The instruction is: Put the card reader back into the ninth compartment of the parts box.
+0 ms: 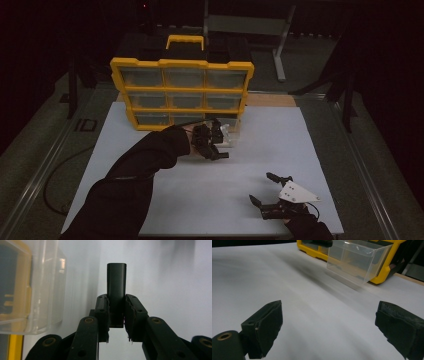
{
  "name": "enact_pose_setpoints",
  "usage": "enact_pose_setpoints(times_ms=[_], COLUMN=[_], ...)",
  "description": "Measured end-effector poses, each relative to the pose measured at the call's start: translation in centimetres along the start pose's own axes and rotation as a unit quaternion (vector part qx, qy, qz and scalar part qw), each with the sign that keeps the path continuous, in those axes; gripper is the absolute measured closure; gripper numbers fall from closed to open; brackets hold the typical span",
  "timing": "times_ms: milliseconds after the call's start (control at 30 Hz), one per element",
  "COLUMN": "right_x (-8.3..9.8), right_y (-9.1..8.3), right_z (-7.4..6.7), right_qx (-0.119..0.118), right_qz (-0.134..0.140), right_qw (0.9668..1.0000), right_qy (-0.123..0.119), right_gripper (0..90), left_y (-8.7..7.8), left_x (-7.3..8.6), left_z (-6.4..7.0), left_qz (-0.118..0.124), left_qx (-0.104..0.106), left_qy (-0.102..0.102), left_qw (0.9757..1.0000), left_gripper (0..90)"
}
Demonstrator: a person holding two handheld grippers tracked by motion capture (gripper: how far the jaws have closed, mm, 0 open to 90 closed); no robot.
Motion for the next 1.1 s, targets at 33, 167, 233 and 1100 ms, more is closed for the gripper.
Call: enact_pose_setpoints(times_ms=[33, 167, 233, 1100], right_x=[0.0, 0.0, 0.0, -0.1], right_y=[0.0, 0.0, 0.0, 0.0], right_z=[0.0, 0.0, 0.0, -0.1], right_qx=[0.0, 0.001, 0.0, 0.0], right_qz=[0.0, -0.001, -0.001, 0.002], right_qw=[1.0, 1.0, 1.0, 1.0], right_qy=[0.0, -0.001, -0.001, 0.001], right_gripper=[7.9, 7.8, 7.8, 7.8], left_y=[-0.1, -0.5, -0.7, -2.8], left_x=[0.0, 0.0, 0.0, -0.2], left_z=[-0.1, -0.8, -1.2, -5.2], left_qz=[0.001, 0.004, 0.002, 0.049], left_qx=[0.001, -0.004, -0.007, -0.033], left_qy=[-0.003, -0.014, -0.019, -0.098], left_qw=[1.0, 0.9999, 0.9998, 0.9934], left_gripper=[75.0, 75.0, 75.0, 74.9])
Point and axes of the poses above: each handheld gripper's, and its own axes: y roughly forward along the jaws, x roughly out of its underside, z roughly to its right, the point moved 6 cm from there along y, roughly forward along the jaws, and after that the axes turned 4 degrees about y, right-handed, at the moved point
